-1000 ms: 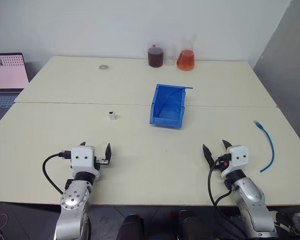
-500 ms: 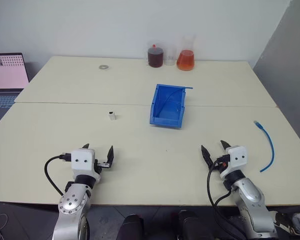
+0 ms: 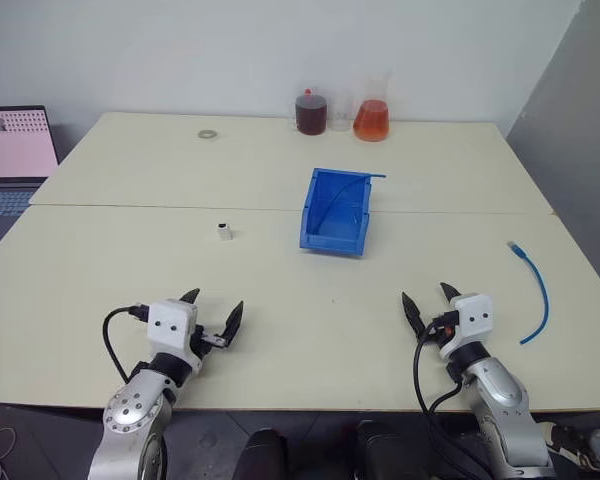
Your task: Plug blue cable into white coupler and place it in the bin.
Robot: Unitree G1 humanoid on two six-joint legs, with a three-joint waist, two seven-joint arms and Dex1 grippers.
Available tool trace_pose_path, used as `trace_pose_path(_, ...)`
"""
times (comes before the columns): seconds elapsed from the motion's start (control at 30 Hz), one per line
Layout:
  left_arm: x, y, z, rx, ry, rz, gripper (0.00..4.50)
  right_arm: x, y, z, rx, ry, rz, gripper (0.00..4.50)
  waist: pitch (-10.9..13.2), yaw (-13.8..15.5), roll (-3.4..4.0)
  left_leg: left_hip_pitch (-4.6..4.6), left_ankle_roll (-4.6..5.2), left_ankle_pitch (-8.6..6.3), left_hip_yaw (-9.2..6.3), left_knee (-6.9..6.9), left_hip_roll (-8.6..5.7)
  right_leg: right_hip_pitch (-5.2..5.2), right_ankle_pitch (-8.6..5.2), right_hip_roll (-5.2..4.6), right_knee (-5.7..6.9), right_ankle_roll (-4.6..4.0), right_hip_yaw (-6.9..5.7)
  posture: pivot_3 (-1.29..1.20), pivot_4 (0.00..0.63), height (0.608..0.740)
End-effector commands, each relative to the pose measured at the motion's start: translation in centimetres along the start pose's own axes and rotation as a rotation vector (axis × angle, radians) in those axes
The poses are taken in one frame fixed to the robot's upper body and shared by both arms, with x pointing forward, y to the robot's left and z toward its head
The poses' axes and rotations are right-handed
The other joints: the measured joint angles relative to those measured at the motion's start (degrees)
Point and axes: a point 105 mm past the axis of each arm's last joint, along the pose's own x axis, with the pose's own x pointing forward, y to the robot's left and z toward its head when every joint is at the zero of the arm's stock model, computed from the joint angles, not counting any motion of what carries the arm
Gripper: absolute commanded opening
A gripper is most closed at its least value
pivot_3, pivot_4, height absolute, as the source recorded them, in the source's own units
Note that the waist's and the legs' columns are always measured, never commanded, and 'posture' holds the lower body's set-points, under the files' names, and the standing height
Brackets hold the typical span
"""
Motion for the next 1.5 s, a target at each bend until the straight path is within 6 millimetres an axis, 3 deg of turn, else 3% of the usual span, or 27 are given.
trace_pose_path(0.03,1.1,-1.9,3.7,0.099,-0.057,-0.254,4.5,-0.2,-1.8,3.6,-0.082,-0.122,-0.044,4.37,0.0,0.1,0.02,-0.01,0.0,0.0,-0.02,0.0,0.0,-0.01,0.0,0.01,0.01,0.0,-0.02,0.0,0.15,0.74)
trace_pose_path(0.2,2.3,-3.7,6.3,0.095,-0.014,-0.532,4.5,-0.7,-5.3,5.6,-0.129,-0.15,-0.124,4.37,0.1,0.1,0.09,-0.01,0.0,0.0,0.07,0.03,-0.08,0.01,0.09,0.13,0.01,0.15,0.03,0.0,0.15,0.74)
trace_pose_path(0.37,2.5,-6.3,8.0,0.158,0.097,-0.879,4.5,-1.1,-11.7,6.1,-0.091,-0.05,-0.302,4.37,0.1,0.0,0.11,-0.1,0.0,0.01,0.05,0.03,-0.1,-0.04,0.14,0.2,-0.01,0.24,0.04,0.0,0.15,0.74)
trace_pose_path(0.57,3.0,-7.1,8.5,0.283,0.168,-1.043,4.5,-1.8,-17.2,5.6,-0.024,0.073,-0.368,4.37,0.1,-0.2,0.19,-0.02,0.01,0.0,0.09,-0.04,-0.06,-0.03,0.09,0.32,-0.01,0.16,0.1,0.0,0.15,0.74)
trace_pose_path(0.63,3.5,-7.6,9.2,0.296,0.135,-1.077,4.5,-1.8,-18.6,4.5,0.023,0.157,-0.358,4.37,0.1,-0.3,0.19,-0.03,0.01,0.0,0.09,-0.04,-0.06,-0.03,0.09,0.34,-0.01,0.16,0.1,0.0,0.15,0.74)
trace_pose_path(0.9,4.0,-8.5,9.1,0.306,0.109,-1.151,4.5,-2.0,-21.5,1.9,0.117,0.349,-0.274,4.37,0.2,-0.3,0.26,-0.04,0.04,0.0,0.14,-0.03,-0.04,-0.03,0.08,0.39,-0.03,0.13,0.18,0.0,0.15,0.74)
trace_pose_path(1.0,4.2,-8.6,9.1,0.315,0.107,-1.158,4.5,-1.8,-21.1,1.1,0.115,0.403,-0.202,4.37,0.2,-0.3,0.26,-0.04,0.04,0.0,0.13,-0.01,-0.04,-0.03,0.08,0.39,-0.02,0.13,0.17,0.0,0.15,0.74)
trace_pose_path(1.1,4.5,-8.4,9.2,0.32,0.104,-1.153,4.5,-1.4,-20.5,0.8,0.133,0.425,-0.145,3.91,0.2,-0.4,0.26,-0.03,0.04,0.0,0.13,0.01,-0.04,-0.03,0.08,0.39,-0.01,0.14,0.17,0.0,0.15,0.74)
trace_pose_path(1.5,4.6,-8.0,9.0,0.342,0.111,-1.137,4.5,-1.3,-20.9,0.1,0.109,0.451,-0.14,0.66,0.2,-0.4,0.25,-0.03,0.03,0.0,0.12,0.03,-0.03,-0.03,0.09,0.39,-0.01,0.15,0.17,0.0,0.15,0.74)
